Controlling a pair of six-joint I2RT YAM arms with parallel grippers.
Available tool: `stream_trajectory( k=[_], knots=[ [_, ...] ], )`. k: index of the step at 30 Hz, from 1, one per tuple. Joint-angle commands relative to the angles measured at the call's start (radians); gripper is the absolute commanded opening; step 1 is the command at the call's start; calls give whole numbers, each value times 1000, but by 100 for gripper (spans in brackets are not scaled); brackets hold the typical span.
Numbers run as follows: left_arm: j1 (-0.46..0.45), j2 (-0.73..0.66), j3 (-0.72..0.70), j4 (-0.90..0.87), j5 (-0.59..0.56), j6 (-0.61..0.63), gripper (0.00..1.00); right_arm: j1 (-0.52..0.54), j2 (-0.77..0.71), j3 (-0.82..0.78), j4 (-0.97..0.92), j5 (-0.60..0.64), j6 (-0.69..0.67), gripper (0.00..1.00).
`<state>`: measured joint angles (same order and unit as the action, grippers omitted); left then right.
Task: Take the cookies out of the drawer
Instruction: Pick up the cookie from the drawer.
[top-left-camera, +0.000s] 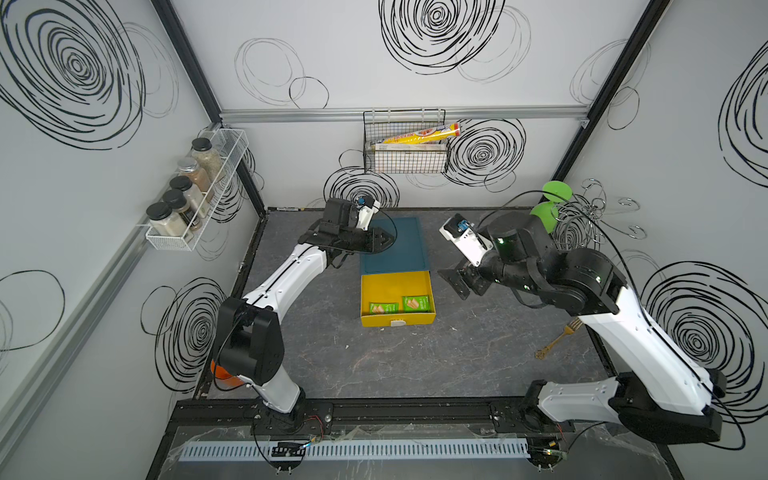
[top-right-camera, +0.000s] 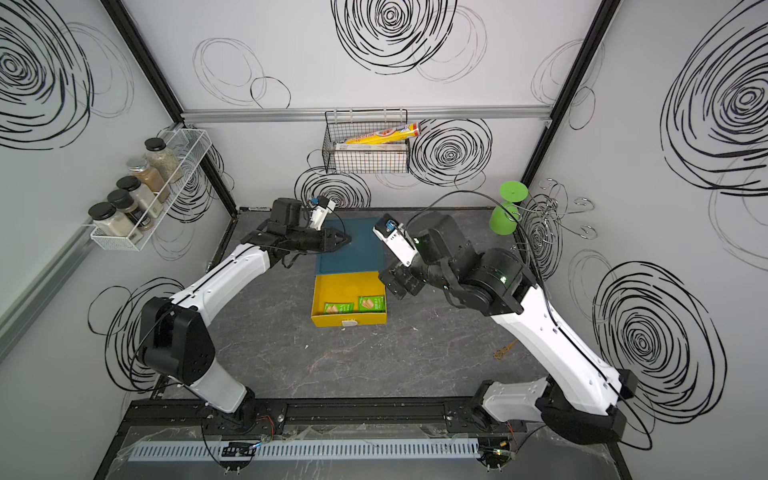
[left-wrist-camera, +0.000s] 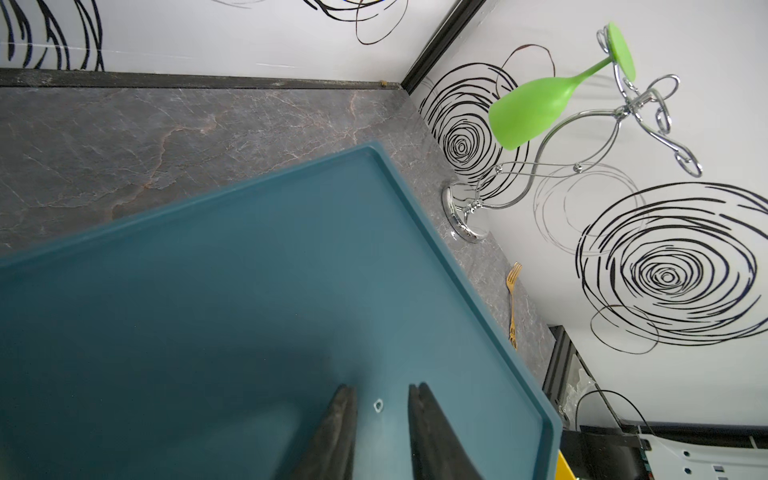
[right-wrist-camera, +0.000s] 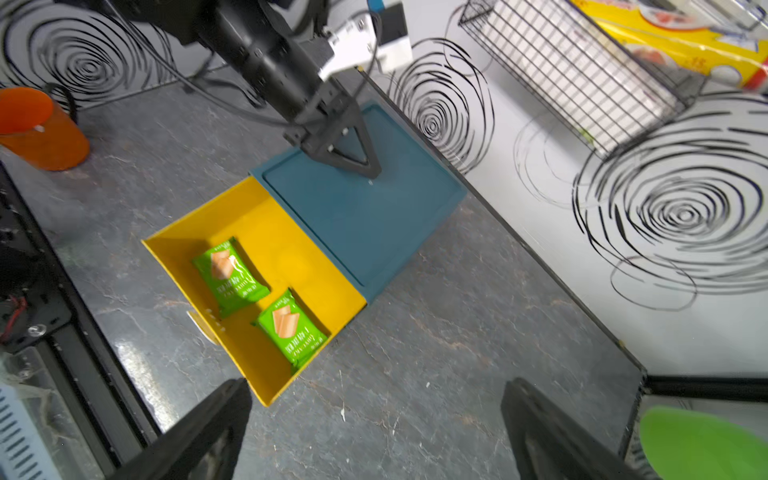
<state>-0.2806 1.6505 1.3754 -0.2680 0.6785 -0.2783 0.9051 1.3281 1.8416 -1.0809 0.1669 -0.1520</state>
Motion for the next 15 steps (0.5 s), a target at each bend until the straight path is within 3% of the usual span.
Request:
stream_trajectory(
  k=[1, 4, 11, 15],
  knots=[
    [21, -7, -28, 15, 16, -7, 30, 0, 80, -1, -100, -131, -48, 100],
    [23, -7, -27, 17, 20, -6, 30, 0, 151, -34, -128, -65, -59, 100],
    [27, 1, -19, 21, 41, -13, 30, 0, 313, 89, -114, -76, -85, 100],
    [28, 2, -24, 16, 38, -5, 30, 0, 365, 50, -111, -86, -90, 98]
  ],
)
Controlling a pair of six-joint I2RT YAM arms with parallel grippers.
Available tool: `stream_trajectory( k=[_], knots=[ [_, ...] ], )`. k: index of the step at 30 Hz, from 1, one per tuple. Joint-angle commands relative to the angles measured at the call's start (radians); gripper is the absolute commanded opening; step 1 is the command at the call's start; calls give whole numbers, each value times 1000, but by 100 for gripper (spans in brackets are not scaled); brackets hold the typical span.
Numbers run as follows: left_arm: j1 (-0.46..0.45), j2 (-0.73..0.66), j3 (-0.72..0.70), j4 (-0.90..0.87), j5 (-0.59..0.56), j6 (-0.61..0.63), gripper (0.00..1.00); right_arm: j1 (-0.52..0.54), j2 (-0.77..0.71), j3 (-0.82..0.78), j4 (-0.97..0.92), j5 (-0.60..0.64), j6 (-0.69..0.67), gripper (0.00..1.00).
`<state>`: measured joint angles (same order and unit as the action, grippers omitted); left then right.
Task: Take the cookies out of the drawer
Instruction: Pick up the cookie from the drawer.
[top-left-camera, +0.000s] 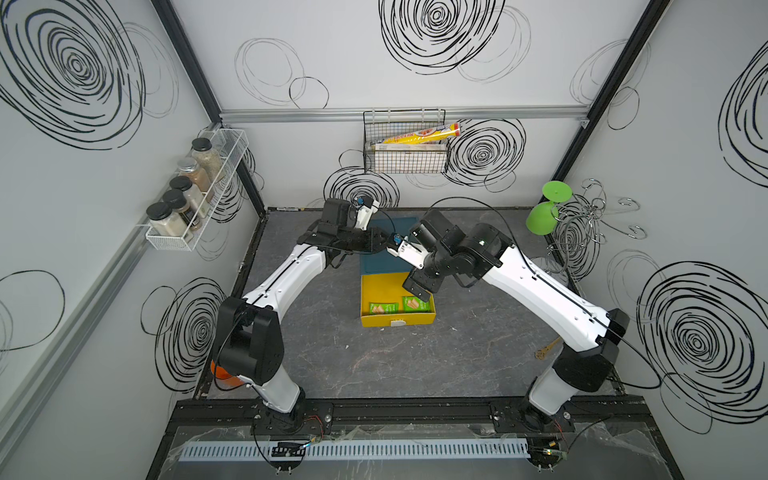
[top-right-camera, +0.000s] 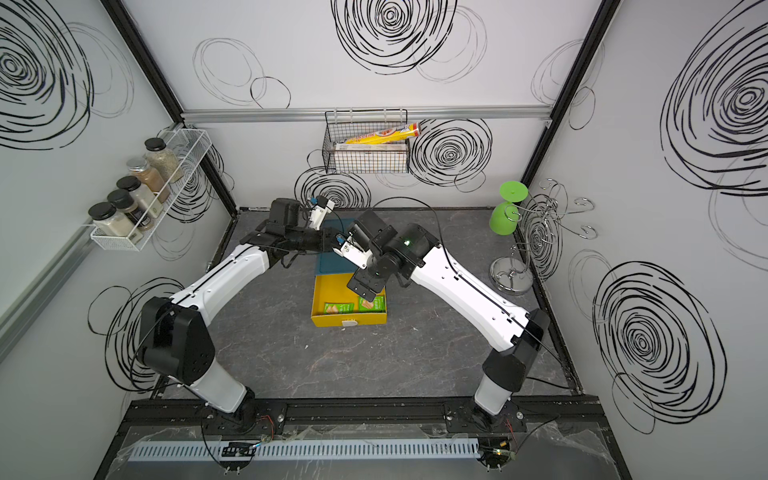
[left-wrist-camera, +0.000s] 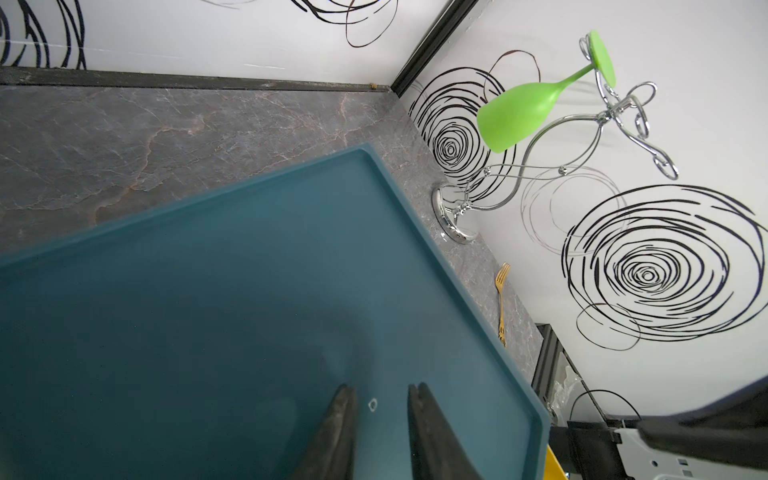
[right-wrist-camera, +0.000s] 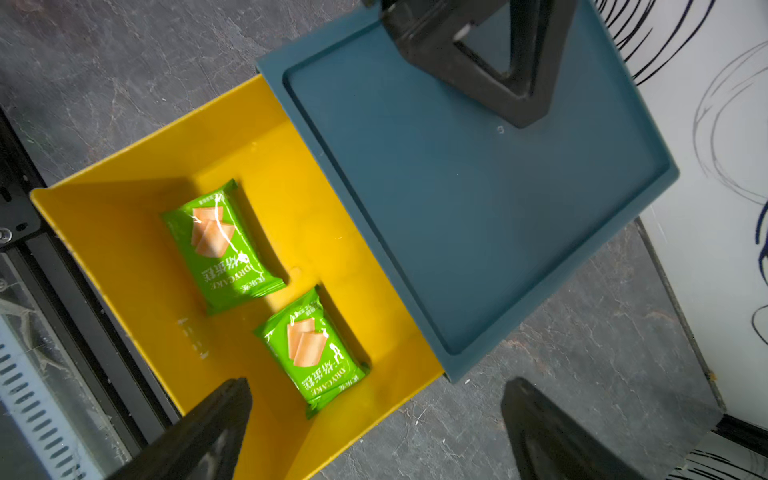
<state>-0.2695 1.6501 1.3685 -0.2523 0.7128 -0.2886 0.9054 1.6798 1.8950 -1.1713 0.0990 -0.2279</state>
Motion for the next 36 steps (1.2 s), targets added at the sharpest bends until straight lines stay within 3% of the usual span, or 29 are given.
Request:
stream_trajectory(
  k=[1, 22, 36],
  knots=[
    [16, 3, -20, 1, 3, 8, 29, 0, 18, -22, -22, -21, -14, 97],
    [17, 30, -24, 2, -19, 14, 30, 0, 32, -176, 5, -118, -42, 86],
    [16, 30, -13, -7, -24, 20, 30, 46, 102, -147, 0, -127, -59, 84]
  ],
)
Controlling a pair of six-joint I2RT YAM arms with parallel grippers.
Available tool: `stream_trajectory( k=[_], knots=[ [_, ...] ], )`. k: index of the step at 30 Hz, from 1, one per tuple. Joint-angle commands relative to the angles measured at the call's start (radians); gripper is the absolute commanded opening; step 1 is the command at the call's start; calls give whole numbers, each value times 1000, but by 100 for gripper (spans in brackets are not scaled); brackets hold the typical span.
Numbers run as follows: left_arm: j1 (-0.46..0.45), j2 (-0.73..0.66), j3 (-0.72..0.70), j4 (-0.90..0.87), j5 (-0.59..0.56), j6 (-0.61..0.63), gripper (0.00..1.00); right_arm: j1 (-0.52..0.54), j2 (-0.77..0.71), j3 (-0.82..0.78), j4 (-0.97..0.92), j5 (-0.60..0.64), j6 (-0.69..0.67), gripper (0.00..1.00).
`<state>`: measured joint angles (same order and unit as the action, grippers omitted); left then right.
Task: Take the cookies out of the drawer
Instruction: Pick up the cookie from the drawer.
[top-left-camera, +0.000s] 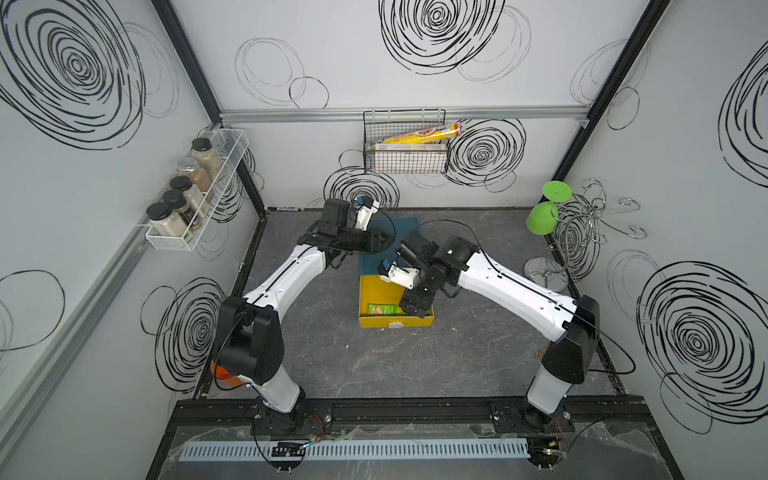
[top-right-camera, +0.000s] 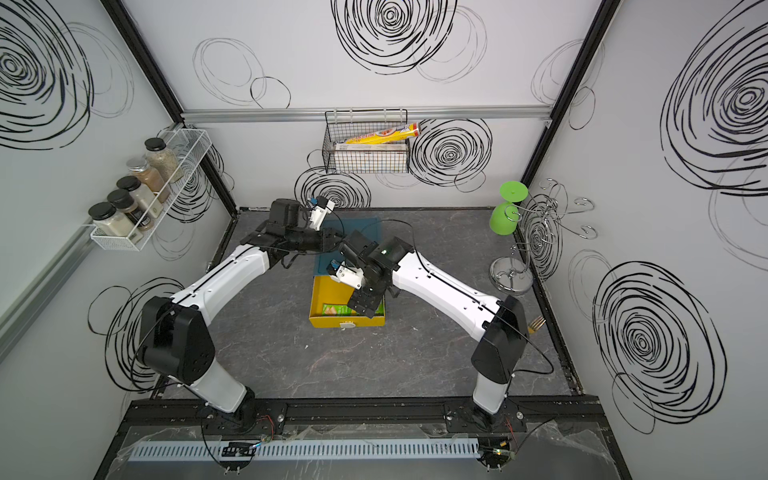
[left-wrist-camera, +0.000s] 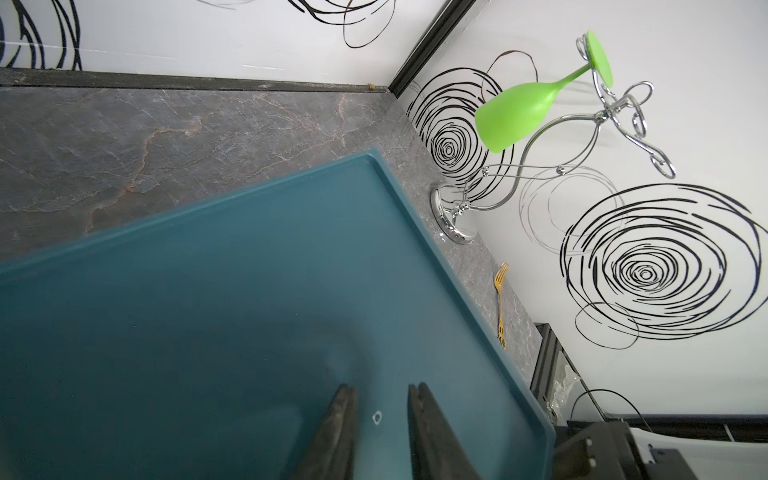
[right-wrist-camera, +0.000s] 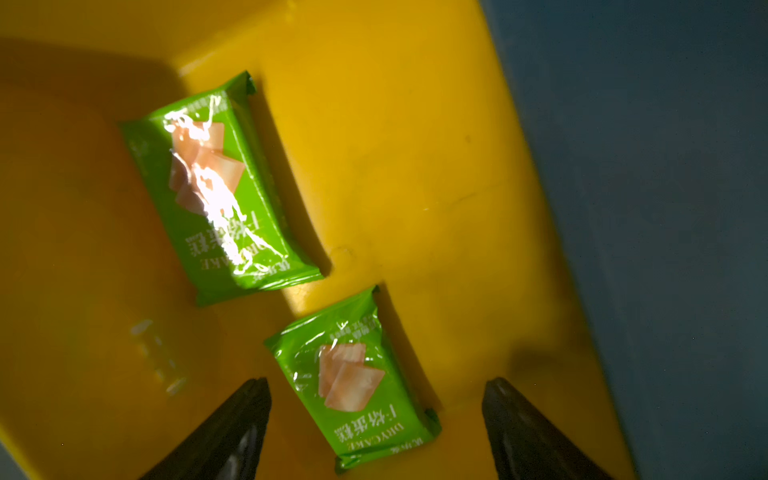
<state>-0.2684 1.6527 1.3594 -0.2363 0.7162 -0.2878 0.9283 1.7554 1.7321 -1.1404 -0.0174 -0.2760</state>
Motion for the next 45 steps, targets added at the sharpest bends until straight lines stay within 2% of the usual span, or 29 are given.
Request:
stream_trajectory(
  k=[1, 8, 20, 25, 36, 43, 45],
  knots=[
    [15, 28, -3, -24, -27, 19, 30, 31, 32, 28, -31, -6, -12, 83],
    [15, 31, -1, -22, -23, 19, 30, 55, 39, 57, -37, 20, -12, 81],
    [15, 37, 22, -32, -26, 12, 30, 55, 64, -4, -35, -20, -9, 80],
    [15, 41, 25, -29, -31, 7, 30, 55, 79, -30, -25, -21, -12, 75],
    [15, 48, 32, -35, -40, 12, 30, 54, 103, 6, -3, 50, -21, 50],
    [14, 51, 37, -31, -42, 6, 30, 58, 76, 86, 4, 92, -20, 30],
    [13, 54, 41, -33, -45, 6, 30, 59, 59, 98, 6, 92, -20, 29]
  ],
)
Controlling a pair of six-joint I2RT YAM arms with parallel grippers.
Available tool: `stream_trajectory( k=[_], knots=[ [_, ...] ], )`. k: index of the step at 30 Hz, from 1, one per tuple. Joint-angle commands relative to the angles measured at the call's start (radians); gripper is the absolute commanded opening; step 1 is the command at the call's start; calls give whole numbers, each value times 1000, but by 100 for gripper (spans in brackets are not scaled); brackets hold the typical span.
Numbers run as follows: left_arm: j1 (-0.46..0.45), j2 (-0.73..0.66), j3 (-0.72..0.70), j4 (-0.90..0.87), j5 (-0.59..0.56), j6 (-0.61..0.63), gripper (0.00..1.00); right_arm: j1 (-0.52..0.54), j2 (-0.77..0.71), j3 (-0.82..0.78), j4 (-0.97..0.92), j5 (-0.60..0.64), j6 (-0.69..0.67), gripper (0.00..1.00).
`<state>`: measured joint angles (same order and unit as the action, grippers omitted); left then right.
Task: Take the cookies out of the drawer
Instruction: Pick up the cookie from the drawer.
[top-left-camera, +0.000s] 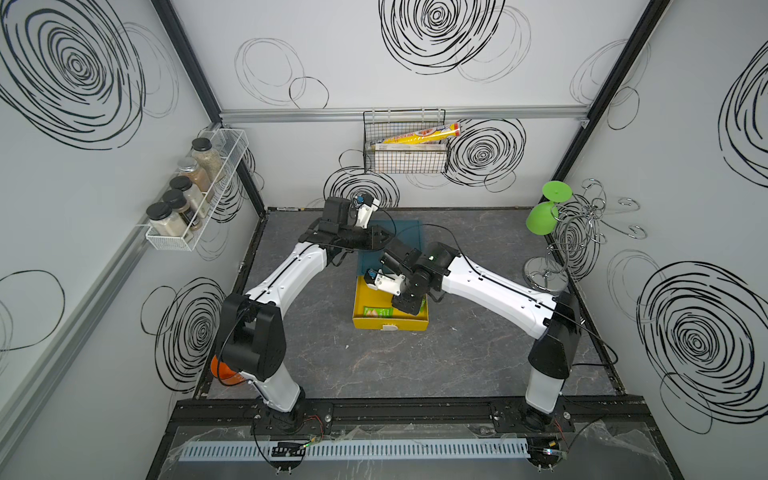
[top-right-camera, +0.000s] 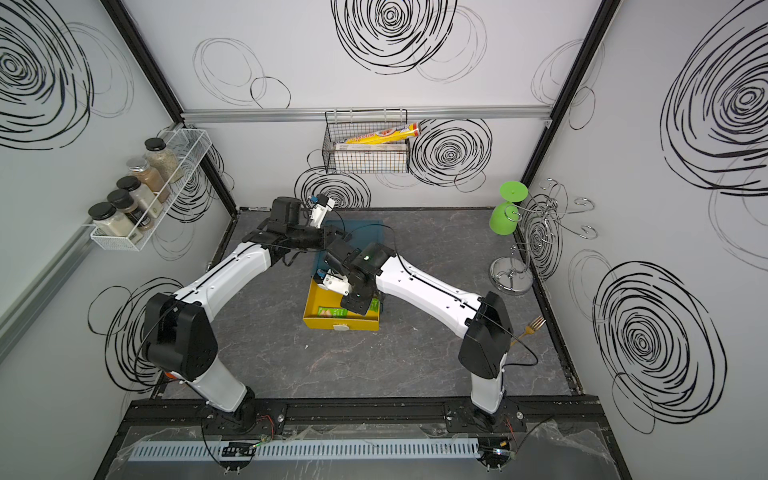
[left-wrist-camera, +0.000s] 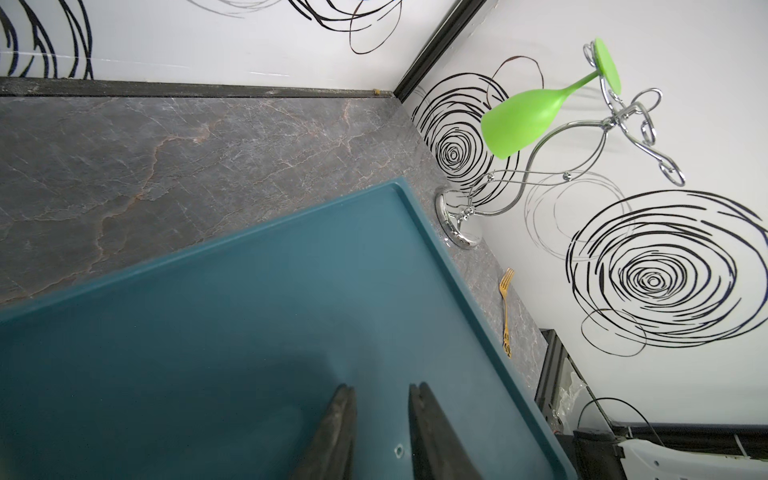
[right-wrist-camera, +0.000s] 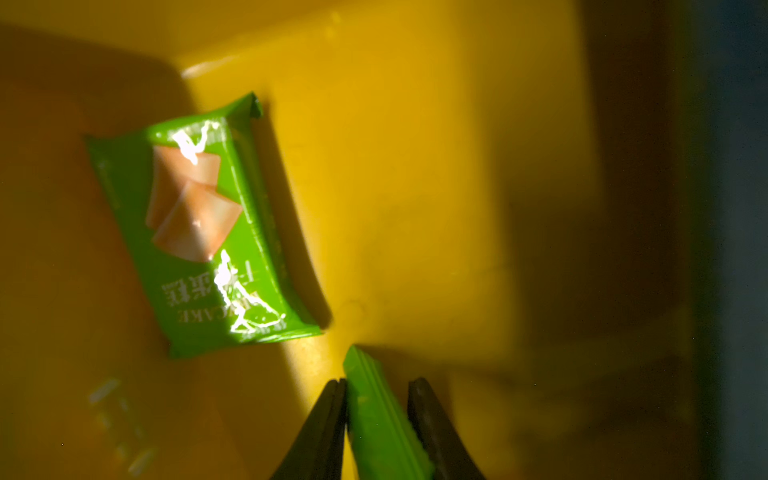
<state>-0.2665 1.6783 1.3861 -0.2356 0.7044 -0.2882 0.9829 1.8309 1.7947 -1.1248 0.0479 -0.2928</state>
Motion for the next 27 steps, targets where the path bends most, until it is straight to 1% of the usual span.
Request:
stream_trajectory(
  k=[1, 4, 8, 12, 15, 19, 20, 23, 27],
  knots=[
    [12, 30, 16, -35, -35, 6, 31, 4, -26, 39, -5, 26, -3, 28],
    [12, 34, 22, -40, -39, 10, 30, 4, -58, 39, 9, 19, -1, 27],
    [13, 43, 23, -47, -46, 15, 30, 4, -97, 19, 30, -13, 3, 23],
    [13, 45, 23, -50, -51, 18, 30, 4, -132, -22, 59, -32, 0, 22],
    [12, 49, 29, -58, -55, 24, 30, 4, -141, -36, 59, -16, 1, 22],
    [12, 52, 34, -60, -57, 24, 30, 5, -139, -39, 64, -29, -5, 15],
    [11, 54, 36, -61, -55, 24, 30, 4, -140, -42, 70, -30, -3, 11],
    [12, 55, 36, -61, -57, 24, 30, 5, -157, -41, 98, -44, -2, 5],
    [12, 55, 34, -65, -60, 29, 30, 5, -211, -46, 156, -61, 6, 2]
  ],
)
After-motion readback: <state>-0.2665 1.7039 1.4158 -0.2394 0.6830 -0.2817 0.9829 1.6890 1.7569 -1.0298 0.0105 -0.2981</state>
